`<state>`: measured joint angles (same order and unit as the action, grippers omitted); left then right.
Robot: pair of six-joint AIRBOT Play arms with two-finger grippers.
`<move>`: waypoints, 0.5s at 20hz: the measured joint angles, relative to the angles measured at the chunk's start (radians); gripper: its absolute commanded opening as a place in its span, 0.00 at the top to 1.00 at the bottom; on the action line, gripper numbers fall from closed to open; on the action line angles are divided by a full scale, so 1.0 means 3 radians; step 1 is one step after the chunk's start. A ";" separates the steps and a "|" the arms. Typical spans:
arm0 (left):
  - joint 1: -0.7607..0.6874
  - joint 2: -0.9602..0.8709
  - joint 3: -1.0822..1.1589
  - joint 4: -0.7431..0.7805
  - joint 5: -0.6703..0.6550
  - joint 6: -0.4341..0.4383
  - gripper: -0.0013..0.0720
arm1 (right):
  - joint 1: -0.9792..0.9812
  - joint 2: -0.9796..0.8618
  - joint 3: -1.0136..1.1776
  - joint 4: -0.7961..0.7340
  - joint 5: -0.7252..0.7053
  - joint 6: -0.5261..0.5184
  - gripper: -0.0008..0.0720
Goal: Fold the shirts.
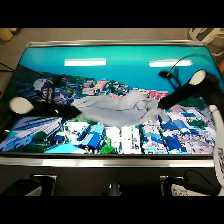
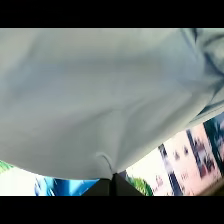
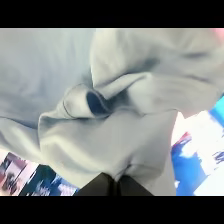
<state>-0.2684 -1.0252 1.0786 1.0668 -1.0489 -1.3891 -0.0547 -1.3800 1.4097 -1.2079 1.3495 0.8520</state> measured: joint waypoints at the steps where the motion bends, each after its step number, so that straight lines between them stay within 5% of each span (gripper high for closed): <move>1: 0.0000 0.0112 0.0359 0.0225 -0.0036 -0.0061 0.95 | 0.0001 0.0264 0.0220 -0.0010 -0.0083 0.0000 0.96; 6: -0.0001 0.0631 0.2164 0.1424 0.0043 -0.0734 0.95 | 0.0004 0.1671 0.0982 -0.0525 -0.1137 0.0231 0.96; 10: -0.0004 0.0890 0.2726 0.1648 0.0126 -0.1020 0.95 | 0.0006 0.2363 0.1137 -0.0774 -0.1593 0.0656 0.96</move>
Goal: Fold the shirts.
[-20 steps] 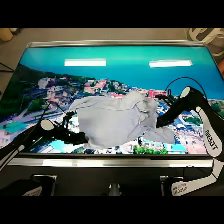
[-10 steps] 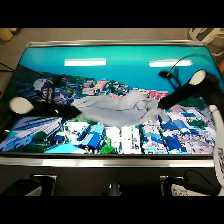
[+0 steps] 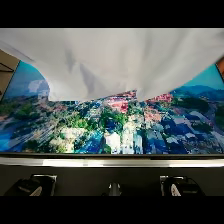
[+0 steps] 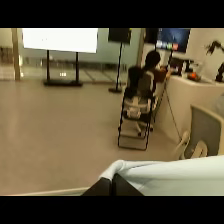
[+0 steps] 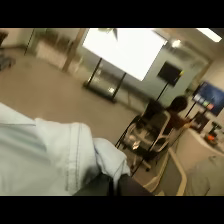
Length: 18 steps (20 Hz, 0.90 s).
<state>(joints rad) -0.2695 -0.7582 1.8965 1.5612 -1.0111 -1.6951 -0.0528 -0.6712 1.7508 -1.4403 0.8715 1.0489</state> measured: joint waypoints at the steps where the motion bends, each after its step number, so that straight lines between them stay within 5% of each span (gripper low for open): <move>1: 0.0000 0.0015 0.0051 0.0023 -0.0001 -0.0014 0.95 | 0.0000 0.0074 0.0017 -0.0062 -0.0006 0.0065 0.96; 9: 0.0004 -0.0284 -0.0319 0.0445 -0.0482 0.0078 0.95 | 0.0000 -0.0401 0.0055 -0.0378 0.0258 0.0200 0.96; 15: 0.0011 -0.1062 -0.1610 0.0608 -0.0495 -0.0149 0.95 | -0.0008 -0.1937 -0.0061 -0.0359 0.0947 0.0326 0.95; 18: 0.0071 -0.1593 -0.1986 0.0595 -0.0509 -0.0289 0.95 | 0.0003 -0.2771 -0.0107 0.0156 0.0980 0.0498 0.95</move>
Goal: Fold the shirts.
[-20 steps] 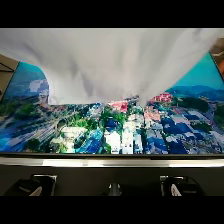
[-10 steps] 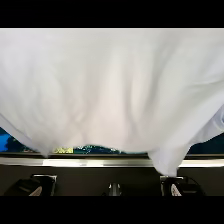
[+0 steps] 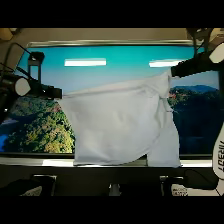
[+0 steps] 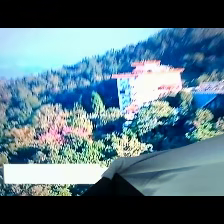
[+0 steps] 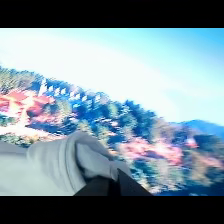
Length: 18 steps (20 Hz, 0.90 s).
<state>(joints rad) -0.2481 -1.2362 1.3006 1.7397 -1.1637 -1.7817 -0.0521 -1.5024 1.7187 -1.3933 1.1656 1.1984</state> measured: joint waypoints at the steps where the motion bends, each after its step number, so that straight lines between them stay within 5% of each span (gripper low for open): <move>1: 0.0032 -0.0144 -0.0060 -0.0004 -0.0003 -0.0027 0.95 | 0.0000 -0.0224 -0.0009 0.0203 0.0004 0.0033 0.95; 5: 0.0220 -0.0487 -0.0175 -0.0033 0.0074 -0.0086 0.95 | 0.0000 -0.0754 -0.0020 0.0785 -0.0114 0.0097 0.89; 6: 0.0275 -0.0532 -0.0178 -0.0069 0.0116 -0.0098 0.93 | -0.0004 -0.0807 -0.0022 0.0857 -0.0186 0.0093 0.64; 7: 0.0336 -0.0556 -0.0160 -0.0113 0.0164 -0.0104 0.67 | -0.0017 -0.0838 -0.0025 0.0898 -0.0239 0.0062 0.35; 8: 0.0388 -0.0573 -0.0130 -0.0155 0.0209 -0.0108 0.24 | -0.0045 -0.0839 -0.0022 0.0959 -0.0295 -0.0010 0.29; 9: 0.0443 -0.0593 -0.0090 -0.0217 0.0209 -0.0108 0.00 | -0.0086 -0.0809 -0.0018 0.0998 -0.0333 -0.0108 0.29; 15: 0.0609 -0.0479 -0.0271 -0.0467 -0.0505 0.0270 0.07 | -0.0749 -0.0615 -0.0039 0.0683 0.0552 -0.0559 0.32; 17: 0.0626 -0.0256 -0.0726 -0.0743 -0.0664 0.0422 0.27 | -0.1005 -0.0596 -0.0107 0.0516 0.1025 -0.0684 0.32; 18: 0.0626 -0.0123 -0.0984 -0.0930 -0.0707 0.0492 0.26 | -0.1108 -0.0593 -0.0149 0.0467 0.1207 -0.0717 0.32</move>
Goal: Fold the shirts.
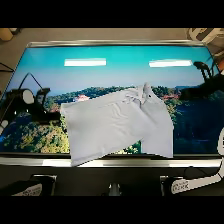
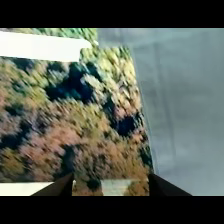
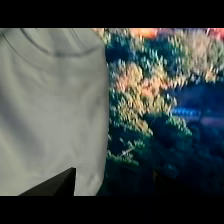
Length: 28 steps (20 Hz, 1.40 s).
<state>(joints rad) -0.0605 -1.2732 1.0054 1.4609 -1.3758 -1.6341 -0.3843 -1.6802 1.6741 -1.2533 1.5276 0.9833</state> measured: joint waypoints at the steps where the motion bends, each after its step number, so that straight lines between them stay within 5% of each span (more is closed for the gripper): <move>1: 0.0000 0.0145 -0.0290 -0.0193 -0.0037 0.0066 0.26 | -0.0092 0.0010 -0.0045 -0.0036 0.0131 -0.0029 0.32; 8: 0.0008 0.0668 -0.1499 -0.0910 0.0041 0.0253 0.26 | -0.0300 0.0015 -0.0245 -0.0048 0.0440 -0.0114 0.32; 24: -0.0137 0.0615 -0.1906 -0.1648 0.0502 0.0271 0.27 | -0.0323 0.0017 -0.0982 -0.0024 0.0193 -0.0305 0.28; 25: -0.0200 0.0573 -0.1902 -0.1667 0.0510 0.0257 0.29 | -0.0323 0.0017 -0.1011 -0.0024 0.0186 -0.0312 0.28; 26: -0.0266 0.0534 -0.1897 -0.1670 0.0528 0.0249 0.46 | -0.0323 0.0017 -0.1039 -0.0023 0.0170 -0.0315 0.28; 28: -0.0362 0.0470 -0.1910 -0.1657 0.0604 0.0245 0.93 | -0.0323 0.0017 -0.1087 -0.0023 0.0170 -0.0337 0.28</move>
<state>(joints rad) -0.1692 -1.1320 0.4324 0.9638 -1.1946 -1.5604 -0.4812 -1.6752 1.3479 -1.2602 1.5787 0.8822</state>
